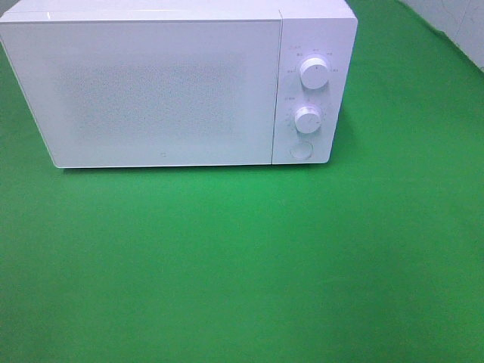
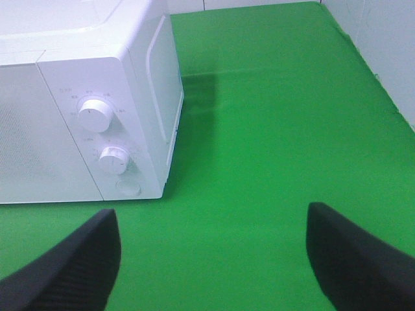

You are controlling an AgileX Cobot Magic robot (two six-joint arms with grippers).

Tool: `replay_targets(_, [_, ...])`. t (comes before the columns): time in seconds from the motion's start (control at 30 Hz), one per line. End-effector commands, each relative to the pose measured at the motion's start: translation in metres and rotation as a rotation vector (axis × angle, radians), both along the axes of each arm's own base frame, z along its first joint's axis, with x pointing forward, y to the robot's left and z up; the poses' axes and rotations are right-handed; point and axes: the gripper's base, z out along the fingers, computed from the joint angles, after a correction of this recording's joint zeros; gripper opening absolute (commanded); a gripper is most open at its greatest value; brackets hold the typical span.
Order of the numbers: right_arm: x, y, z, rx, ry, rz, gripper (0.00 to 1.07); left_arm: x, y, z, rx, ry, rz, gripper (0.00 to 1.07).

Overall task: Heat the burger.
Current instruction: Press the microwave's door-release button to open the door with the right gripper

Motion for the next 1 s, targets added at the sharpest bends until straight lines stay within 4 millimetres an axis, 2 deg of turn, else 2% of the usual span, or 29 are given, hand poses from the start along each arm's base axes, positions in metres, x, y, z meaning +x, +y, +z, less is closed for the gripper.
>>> replay_targets(0.03, [0.02,0.003,0.0,0.016,-0.022,-0.003,0.76,-0.002,0.0,-0.001,-0.002,-0.015,0.006,0.98])
replay_targets(0.2, [0.034,0.005,-0.003,0.015,-0.06,0.011,0.76,-0.002,0.0,-0.001,-0.002,-0.015,0.006,0.98])
replay_targets(0.23, [0.045,0.008,-0.014,0.023,-0.095,0.028,0.76,-0.002,0.0,-0.001,-0.002,-0.015,0.006,0.98])
replay_targets(0.37, [0.054,0.01,-0.025,0.035,-0.112,0.039,0.76,-0.002,0.0,-0.001,-0.002,-0.015,0.006,0.98])
replay_targets(0.4, [0.06,0.012,-0.033,0.036,-0.106,0.045,0.76,-0.002,0.0,-0.001,-0.002,-0.015,0.006,0.98])
replay_targets(0.67, [0.085,0.016,-0.051,0.049,-0.082,0.056,0.76,-0.002,0.0,-0.001,-0.002,-0.015,0.006,0.98])
replay_targets(0.8, [0.106,0.02,-0.066,0.045,-0.08,0.071,0.76,-0.002,0.0,-0.001,-0.002,-0.015,0.006,0.98])
replay_targets(1.0, [0.117,0.022,-0.078,0.031,-0.101,0.079,0.76,-0.002,0.0,-0.001,-0.002,-0.015,0.006,0.98])
